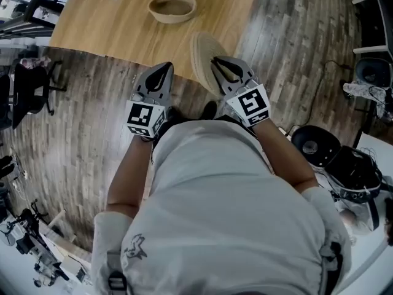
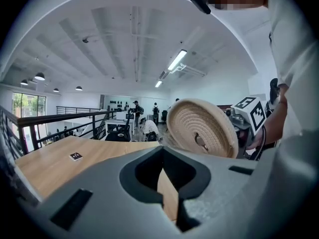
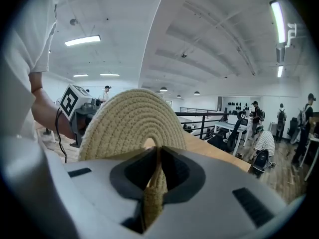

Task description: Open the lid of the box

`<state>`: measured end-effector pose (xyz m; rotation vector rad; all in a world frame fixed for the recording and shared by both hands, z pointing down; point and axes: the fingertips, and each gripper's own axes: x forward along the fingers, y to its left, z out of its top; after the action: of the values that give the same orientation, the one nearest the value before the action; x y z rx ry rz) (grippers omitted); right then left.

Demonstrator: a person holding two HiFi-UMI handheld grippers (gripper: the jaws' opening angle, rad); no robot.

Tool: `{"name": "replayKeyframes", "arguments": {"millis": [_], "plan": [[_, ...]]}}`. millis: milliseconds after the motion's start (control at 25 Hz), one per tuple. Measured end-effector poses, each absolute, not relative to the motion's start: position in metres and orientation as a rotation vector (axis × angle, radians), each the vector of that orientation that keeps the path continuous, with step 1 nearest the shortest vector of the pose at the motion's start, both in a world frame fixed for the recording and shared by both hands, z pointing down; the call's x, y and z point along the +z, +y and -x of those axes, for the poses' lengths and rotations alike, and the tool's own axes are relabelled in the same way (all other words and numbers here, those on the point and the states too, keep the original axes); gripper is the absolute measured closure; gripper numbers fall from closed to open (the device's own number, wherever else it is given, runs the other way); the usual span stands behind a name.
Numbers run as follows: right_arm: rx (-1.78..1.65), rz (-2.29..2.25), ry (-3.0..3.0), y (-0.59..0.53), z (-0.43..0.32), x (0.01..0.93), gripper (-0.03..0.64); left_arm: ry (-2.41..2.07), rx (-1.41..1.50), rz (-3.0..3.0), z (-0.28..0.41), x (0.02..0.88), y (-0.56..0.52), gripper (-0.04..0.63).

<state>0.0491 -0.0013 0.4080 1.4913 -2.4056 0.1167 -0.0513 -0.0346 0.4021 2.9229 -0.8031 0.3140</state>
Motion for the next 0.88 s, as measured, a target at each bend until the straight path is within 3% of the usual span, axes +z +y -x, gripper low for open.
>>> {"name": "replayKeyframes", "arguments": {"millis": [880], "plan": [[0.123, -1.703, -2.356, 0.066, 0.037, 0.373, 0.580, -0.734, 0.168, -2.963, 0.188, 0.348, 0.025, 0.590]]}}
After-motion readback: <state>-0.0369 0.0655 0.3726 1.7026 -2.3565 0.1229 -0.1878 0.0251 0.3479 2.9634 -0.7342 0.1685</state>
